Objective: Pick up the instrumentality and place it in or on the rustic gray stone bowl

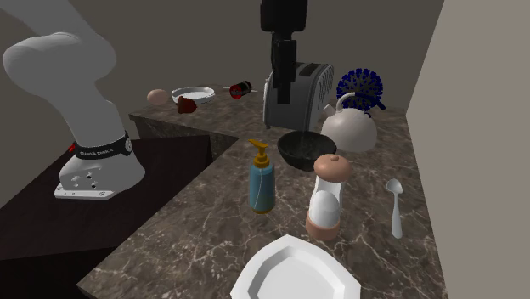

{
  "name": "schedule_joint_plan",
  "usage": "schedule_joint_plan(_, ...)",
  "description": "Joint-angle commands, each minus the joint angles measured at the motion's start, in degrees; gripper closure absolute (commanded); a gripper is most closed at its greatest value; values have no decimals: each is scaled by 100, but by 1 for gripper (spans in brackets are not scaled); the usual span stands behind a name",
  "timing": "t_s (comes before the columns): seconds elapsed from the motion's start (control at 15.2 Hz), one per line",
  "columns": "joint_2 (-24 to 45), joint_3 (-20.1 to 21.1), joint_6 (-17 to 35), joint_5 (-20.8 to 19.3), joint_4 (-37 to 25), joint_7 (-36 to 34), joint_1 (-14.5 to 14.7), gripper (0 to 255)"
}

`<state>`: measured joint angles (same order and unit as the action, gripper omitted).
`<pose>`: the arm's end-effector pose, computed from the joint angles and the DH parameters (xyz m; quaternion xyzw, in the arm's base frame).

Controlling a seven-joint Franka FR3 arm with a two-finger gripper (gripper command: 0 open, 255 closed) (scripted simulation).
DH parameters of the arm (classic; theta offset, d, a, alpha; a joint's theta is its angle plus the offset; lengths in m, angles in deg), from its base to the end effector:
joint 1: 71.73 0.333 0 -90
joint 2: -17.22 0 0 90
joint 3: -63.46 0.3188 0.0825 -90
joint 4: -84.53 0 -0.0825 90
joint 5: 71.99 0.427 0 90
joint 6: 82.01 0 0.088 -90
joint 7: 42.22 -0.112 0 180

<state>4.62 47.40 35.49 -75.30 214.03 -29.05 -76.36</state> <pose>0.4836 -0.1888 0.4268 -0.9988 0.0491 -0.0027 0.0039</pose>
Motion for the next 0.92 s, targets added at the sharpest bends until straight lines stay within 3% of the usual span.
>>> schedule_joint_plan(0.0, 435, -135, 230, 139, -238, 249, -18, 0)
schedule_joint_plan(0.66, 2651, -393, 784, 1235, -1903, 1502, -385, 0)
schedule_joint_plan(0.86, 2734, -367, 915, 1277, -1851, 1529, -404, 0)
